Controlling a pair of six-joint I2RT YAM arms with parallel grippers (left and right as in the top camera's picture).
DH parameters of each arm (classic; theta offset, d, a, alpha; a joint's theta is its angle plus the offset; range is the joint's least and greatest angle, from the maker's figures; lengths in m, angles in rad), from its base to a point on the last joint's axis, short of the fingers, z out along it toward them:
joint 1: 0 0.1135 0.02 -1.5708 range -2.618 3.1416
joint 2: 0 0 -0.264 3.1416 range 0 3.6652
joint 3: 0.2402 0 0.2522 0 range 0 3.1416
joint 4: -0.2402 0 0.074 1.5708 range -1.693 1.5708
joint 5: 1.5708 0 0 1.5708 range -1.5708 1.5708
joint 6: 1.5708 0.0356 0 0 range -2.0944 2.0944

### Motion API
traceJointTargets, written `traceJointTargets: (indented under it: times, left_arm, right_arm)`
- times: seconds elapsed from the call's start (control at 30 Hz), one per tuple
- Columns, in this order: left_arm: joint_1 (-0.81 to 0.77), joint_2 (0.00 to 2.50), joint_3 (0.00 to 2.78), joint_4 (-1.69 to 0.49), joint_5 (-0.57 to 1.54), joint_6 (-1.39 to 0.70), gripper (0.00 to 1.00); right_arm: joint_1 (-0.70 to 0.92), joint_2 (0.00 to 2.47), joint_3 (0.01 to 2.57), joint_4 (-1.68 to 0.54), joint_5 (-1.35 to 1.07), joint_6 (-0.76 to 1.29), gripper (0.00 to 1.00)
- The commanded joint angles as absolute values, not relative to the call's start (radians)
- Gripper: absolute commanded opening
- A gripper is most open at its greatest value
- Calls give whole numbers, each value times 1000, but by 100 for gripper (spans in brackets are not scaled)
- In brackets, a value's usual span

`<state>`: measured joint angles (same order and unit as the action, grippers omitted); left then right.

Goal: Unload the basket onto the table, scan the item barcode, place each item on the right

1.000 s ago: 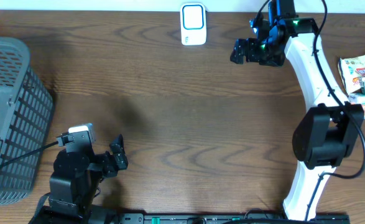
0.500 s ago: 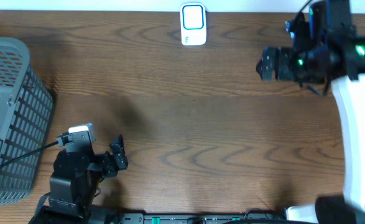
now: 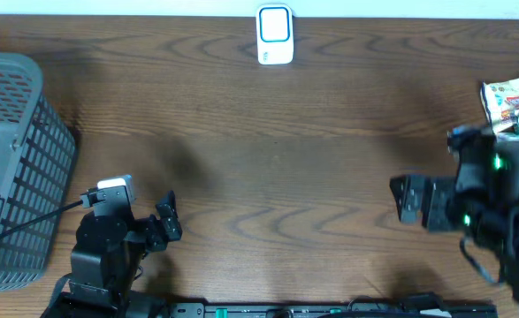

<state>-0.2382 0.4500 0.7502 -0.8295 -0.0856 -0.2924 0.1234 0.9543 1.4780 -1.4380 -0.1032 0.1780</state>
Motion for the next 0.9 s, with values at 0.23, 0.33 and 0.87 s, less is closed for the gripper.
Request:
traceJointTargets:
  times: [0.23, 0.33, 0.87]
  left_arm:
    - [-238, 449, 750, -828, -98, -297, 98]
    - [-238, 448, 750, -828, -98, -297, 98]
    - [-238, 448, 750, -828, -98, -297, 98]
  right_arm:
    - [125, 886, 1315, -1386, -89, 474, 99]
    - [125, 889, 1307, -1388, -88, 508, 99]
    - [125, 890, 1307, -1388, -88, 508, 99]
